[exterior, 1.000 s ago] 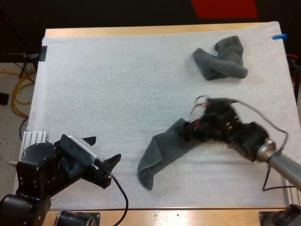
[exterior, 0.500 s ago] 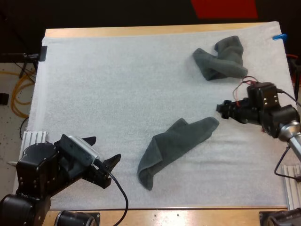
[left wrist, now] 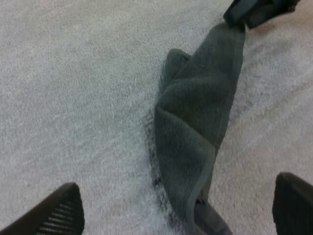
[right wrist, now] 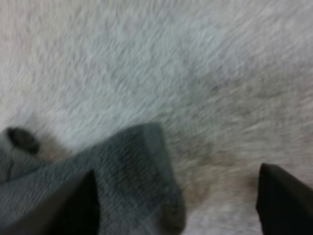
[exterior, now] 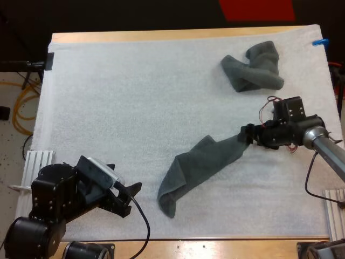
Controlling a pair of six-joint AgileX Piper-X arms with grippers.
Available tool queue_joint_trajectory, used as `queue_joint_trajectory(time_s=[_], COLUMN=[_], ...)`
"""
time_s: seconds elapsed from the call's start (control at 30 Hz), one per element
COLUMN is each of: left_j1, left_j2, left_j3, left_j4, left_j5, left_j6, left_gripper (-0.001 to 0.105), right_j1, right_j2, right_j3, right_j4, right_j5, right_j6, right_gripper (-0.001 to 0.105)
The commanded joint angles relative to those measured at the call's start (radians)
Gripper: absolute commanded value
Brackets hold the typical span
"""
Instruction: Pick towel from pile fold and stack
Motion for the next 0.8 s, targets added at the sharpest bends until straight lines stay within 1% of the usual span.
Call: queue_joint_trajectory(time_s=[0.0, 0.07, 0.1, 0.17, 0.2, 0.27, 0.33, 0.5, 0.6, 0.7, 0.77], left_j1=[-0.004, -0.004, -0.004, -0.004, -0.004, -0.004, -0.004, -0.004, -0.004, -0.004, -0.004], left_j2=[-0.005, -0.005, -0.005, -0.005, -0.005, -0.005, -0.005, -0.005, -0.005, -0.005, -0.005], left_j3=[0.0, 0.0, 0.0, 0.0, 0.0, 0.0, 0.0, 0.0, 0.0, 0.0, 0.0], left_j4=[-0.001, -0.001, -0.001, -0.001, -0.001, -0.001, -0.001, -0.001, -0.001, -0.001, -0.001], left_j5=[0.009, 0.009, 0.009, 0.009, 0.009, 0.009, 0.009, 0.009, 0.009, 0.009, 0.009], left_j6=[0.002, 0.002, 0.002, 0.002, 0.002, 0.002, 0.002, 0.002, 0.002, 0.002, 0.002], left_gripper=[0.076, 0.076, 0.076, 0.076, 0.076, 0.076, 0.076, 0.076, 0.076, 0.076, 0.076], right_j1=[-0.003, -0.003, -0.003, -0.003, -0.003, -0.003, -0.003, -0.003, -0.003, -0.003, -0.003], right_j2=[0.008, 0.032, 0.037, 0.043, 0.043, 0.04, 0.032, -0.051, -0.156, -0.261, -0.353], right_j3=[-0.008, -0.008, -0.008, -0.008, -0.008, -0.008, -0.008, -0.008, -0.011, -0.033, -0.072], right_j4=[-0.007, -0.015, -0.017, -0.018, -0.02, -0.025, -0.028, -0.064, -0.094, -0.101, -0.101], right_j5=[-0.046, -0.09, -0.095, -0.112, -0.113, -0.112, -0.112, -0.109, -0.049, 0.079, 0.21], right_j6=[0.003, 0.015, 0.021, 0.033, 0.035, 0.043, 0.043, 0.024, 0.025, 0.019, -0.028], right_gripper=[0.059, 0.048, 0.046, 0.034, 0.03, 0.011, 0.0, 0.0, 0.0, 0.0, 0.0])
